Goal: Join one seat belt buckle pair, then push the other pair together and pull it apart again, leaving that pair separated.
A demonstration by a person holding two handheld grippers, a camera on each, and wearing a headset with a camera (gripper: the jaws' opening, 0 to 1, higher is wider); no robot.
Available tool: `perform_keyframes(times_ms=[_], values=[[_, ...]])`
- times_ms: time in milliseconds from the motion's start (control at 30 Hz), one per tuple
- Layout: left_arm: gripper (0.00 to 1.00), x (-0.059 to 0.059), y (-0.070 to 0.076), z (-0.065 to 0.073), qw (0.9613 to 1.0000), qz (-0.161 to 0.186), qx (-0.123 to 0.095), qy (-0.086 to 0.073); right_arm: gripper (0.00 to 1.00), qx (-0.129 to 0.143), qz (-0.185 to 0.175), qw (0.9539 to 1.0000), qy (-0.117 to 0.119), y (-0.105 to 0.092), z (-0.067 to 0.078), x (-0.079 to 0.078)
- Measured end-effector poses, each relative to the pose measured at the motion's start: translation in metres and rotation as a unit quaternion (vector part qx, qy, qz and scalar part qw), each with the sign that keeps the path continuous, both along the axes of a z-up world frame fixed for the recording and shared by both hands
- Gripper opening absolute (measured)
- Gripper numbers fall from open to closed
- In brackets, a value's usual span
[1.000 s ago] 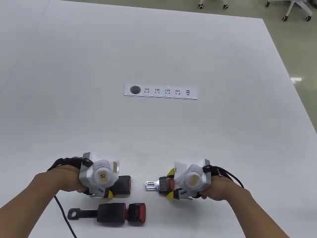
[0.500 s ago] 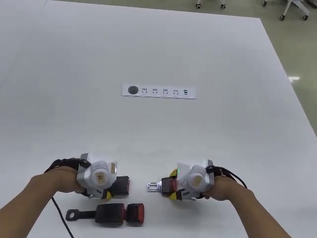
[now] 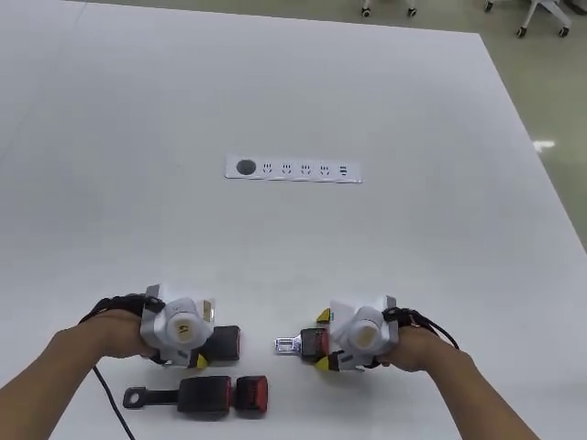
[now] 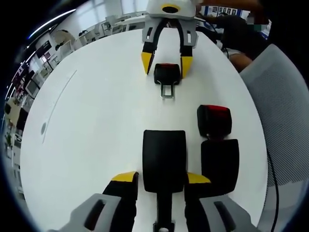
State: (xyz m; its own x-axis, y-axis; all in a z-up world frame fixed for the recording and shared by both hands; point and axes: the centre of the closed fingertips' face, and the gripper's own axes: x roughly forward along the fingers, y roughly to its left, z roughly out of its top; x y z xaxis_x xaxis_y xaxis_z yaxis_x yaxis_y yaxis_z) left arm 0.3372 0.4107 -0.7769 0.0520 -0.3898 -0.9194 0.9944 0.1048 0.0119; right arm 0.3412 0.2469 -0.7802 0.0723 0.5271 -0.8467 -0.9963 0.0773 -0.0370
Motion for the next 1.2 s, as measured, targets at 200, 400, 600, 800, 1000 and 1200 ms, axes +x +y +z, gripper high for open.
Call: perform_keyframes(times_ms=[200,400,600,800,1000,1200], values=[[0.42,-0.004,0.004,0.008,1.0,0.006,-0.001,-0.003,0.5,-0.01,-0.005,0.9999,-0.011,-0.004,0.001,0.0],[0.46,-0.005,0.015,0.014,0.9995,0.028,-0.012,-0.01,0.55,0.0,-0.017,0.9997,-0.015,-0.008,0.008,-0.002],[0.5,-0.01,0.017,0.021,0.9971,0.06,-0.047,-0.007,0.6,0.012,-0.03,0.9993,-0.02,-0.012,0.015,-0.007],[0.55,-0.01,0.023,0.028,0.9923,0.094,-0.08,-0.008,0.65,0.026,-0.052,0.9981,-0.022,-0.018,0.019,-0.011],[0.57,-0.015,0.031,0.044,0.9826,0.14,-0.122,-0.013,0.71,0.047,-0.084,0.995,-0.029,-0.025,0.024,-0.015],[0.62,-0.023,0.046,0.045,0.9689,0.186,-0.162,-0.016,0.78,0.074,-0.113,0.9904,-0.03,-0.028,0.028,-0.021]])
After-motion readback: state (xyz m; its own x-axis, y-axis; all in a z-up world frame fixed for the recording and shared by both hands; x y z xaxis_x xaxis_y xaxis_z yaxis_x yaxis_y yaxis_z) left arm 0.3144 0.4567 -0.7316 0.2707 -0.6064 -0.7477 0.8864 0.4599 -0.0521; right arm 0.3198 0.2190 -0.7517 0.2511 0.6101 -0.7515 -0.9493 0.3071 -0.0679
